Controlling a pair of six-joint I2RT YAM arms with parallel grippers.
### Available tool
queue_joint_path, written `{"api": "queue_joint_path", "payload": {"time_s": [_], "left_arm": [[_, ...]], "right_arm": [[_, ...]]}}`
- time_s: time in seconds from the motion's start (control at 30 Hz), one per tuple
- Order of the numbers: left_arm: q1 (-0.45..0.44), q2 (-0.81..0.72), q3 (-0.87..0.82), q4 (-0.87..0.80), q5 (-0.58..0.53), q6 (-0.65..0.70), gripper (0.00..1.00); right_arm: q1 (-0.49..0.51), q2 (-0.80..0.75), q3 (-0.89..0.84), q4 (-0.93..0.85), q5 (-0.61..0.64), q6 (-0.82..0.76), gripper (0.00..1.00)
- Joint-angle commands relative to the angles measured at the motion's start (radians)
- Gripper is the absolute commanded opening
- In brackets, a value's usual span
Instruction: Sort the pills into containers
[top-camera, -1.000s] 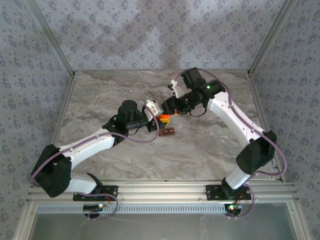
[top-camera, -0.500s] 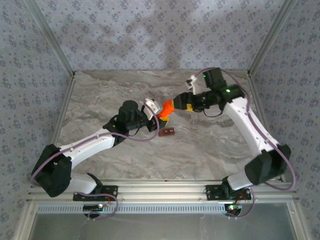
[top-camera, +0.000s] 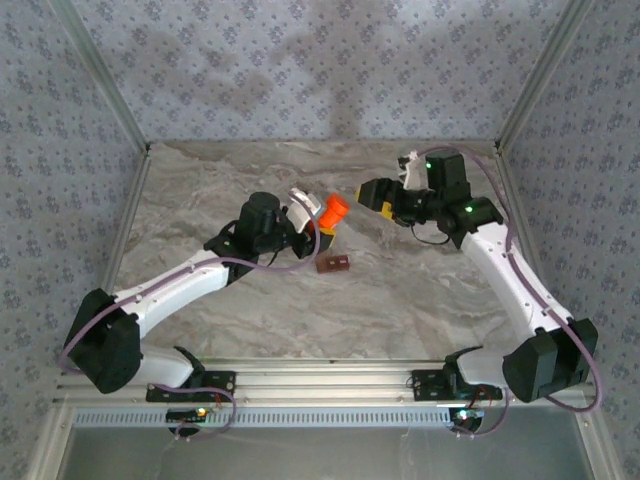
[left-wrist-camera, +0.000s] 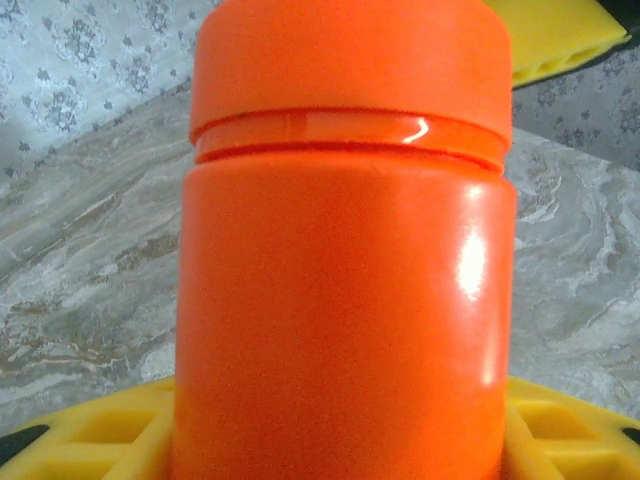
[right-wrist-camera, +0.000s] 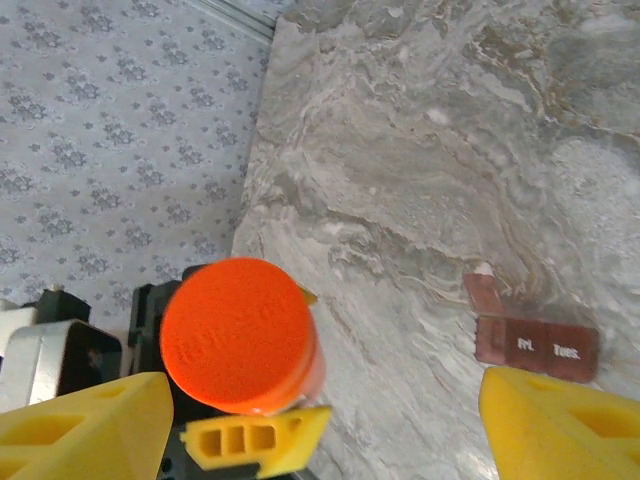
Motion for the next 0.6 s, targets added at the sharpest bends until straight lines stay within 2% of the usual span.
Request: {"api": "queue_joint_path", "payload": {"time_s": [0.0,0.2,0.57], "left_arm": [[-0.007,-0.011,0.013,-0.010,0.010,0.018,0.00],[-0.008,0.009,0.026,-0.015,0.025,0.024,0.00],[-0.008,0.028,0.050,-0.035,0.044,0.037,0.00]], "right_arm": [[0.038,0.017,0.014,0.086,0.061,0.057,0.82],[0.075,0.075,0.039,0.096,0.060,0.066,0.82],[0.111,0.123,0.063,0.111,0.018,0.067,0.74]]}}
